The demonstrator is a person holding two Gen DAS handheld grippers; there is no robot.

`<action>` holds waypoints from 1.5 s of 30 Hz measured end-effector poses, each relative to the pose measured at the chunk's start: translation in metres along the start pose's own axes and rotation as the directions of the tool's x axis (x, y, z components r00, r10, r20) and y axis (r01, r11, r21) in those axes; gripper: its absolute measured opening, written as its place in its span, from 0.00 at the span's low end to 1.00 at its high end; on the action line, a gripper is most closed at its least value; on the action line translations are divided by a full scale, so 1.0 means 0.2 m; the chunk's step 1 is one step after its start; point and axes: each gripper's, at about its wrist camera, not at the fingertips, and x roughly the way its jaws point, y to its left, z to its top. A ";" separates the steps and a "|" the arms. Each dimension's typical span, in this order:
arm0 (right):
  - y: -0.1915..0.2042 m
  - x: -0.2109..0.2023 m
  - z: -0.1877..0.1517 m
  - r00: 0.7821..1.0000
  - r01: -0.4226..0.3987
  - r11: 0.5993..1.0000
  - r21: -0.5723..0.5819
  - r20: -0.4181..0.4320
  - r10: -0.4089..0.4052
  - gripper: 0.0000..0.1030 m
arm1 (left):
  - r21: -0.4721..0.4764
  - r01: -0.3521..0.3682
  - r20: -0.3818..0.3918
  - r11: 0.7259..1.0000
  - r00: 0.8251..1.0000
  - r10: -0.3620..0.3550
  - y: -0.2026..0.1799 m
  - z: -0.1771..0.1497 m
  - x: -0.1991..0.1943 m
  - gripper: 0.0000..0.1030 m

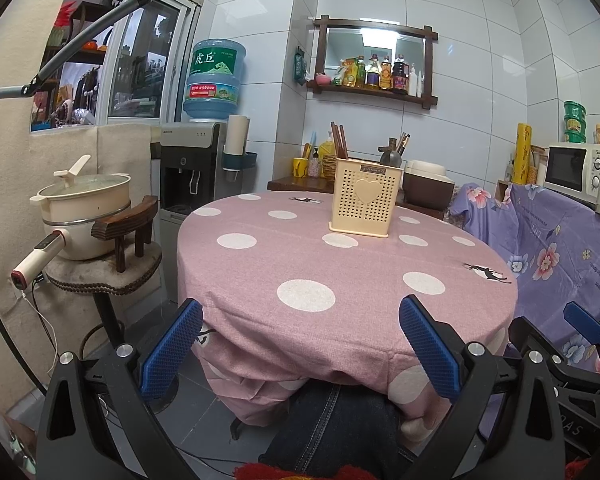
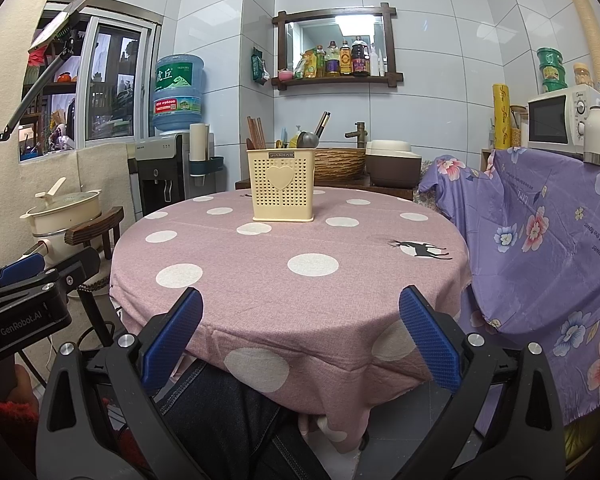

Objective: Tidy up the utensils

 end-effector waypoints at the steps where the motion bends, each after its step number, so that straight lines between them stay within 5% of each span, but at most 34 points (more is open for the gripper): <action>1: 0.00 0.00 0.00 1.000 0.000 1.000 0.000 0.000 0.000 0.94 | 0.000 0.000 0.000 1.000 1.000 0.000 0.00 0.00 0.00 0.95; 45: -0.01 0.00 -0.04 1.000 0.002 1.000 -0.001 0.000 -0.002 0.94 | 0.002 -0.005 -0.005 1.000 1.000 0.005 0.01 -0.02 -0.01 0.95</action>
